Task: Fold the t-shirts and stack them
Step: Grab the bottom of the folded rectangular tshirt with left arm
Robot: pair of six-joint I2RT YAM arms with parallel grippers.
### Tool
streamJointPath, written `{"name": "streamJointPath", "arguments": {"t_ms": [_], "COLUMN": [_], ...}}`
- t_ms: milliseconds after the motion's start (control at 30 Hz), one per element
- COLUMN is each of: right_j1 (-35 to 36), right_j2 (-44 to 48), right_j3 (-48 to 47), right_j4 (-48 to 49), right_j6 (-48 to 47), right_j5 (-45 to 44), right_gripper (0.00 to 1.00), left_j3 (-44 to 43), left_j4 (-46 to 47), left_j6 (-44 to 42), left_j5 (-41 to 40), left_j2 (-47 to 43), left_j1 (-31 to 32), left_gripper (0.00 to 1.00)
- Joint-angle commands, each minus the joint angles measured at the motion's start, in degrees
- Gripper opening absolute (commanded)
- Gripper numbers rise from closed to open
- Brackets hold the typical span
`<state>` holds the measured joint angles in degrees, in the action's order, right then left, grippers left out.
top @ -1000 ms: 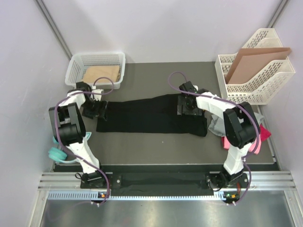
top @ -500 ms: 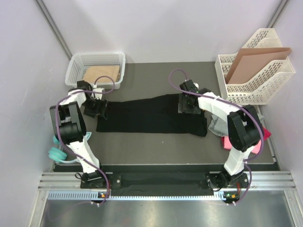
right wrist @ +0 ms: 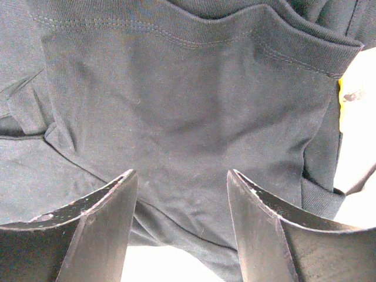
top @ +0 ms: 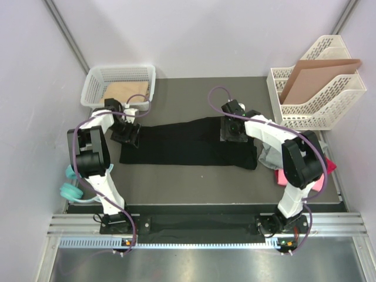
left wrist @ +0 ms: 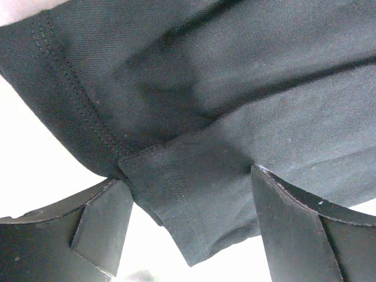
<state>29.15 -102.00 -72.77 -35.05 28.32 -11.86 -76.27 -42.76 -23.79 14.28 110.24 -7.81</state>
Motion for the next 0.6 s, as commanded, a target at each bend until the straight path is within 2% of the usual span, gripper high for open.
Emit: {"name": "streamJointPath", "arguments": {"t_ms": [0,267,367,400,500,533,567], "right_j1": [0.65,0.56,0.56,0.56,0.56,0.56,0.56], "right_j2": [3.91,4.61,4.61,4.79,5.31,5.58,5.58], "right_j3": [-0.35,0.88,1.14,1.14,1.32,1.32,1.4], "right_j4": [-0.11,-0.11,0.07,-0.02,-0.28,-0.46,-0.46], "right_j6": [0.16,-0.37,-0.37,-0.37,-0.28,-0.28,-0.37], "right_j5": [-0.01,-0.62,-0.62,-0.54,-0.71,-0.88,-0.97], "right_gripper": [0.61,0.59,0.57,0.56,0.54,0.54,0.53], "left_j3": [1.91,4.47,3.68,3.5,2.88,2.79,2.71], "left_j4": [1.1,3.13,2.86,2.77,2.77,2.86,2.95], "left_j6": [-0.38,-1.17,-1.26,-0.82,-0.21,0.15,0.24], "left_j5": [2.24,0.57,0.74,0.92,0.66,0.14,-0.48], "left_j2": [3.23,2.61,3.93,4.28,4.29,4.2,3.85], "left_j1": [0.17,-2.99,-3.26,-3.26,-3.26,-3.35,-3.44], "left_gripper": [0.82,0.78,0.61,0.45,0.19,0.0,0.0]}}
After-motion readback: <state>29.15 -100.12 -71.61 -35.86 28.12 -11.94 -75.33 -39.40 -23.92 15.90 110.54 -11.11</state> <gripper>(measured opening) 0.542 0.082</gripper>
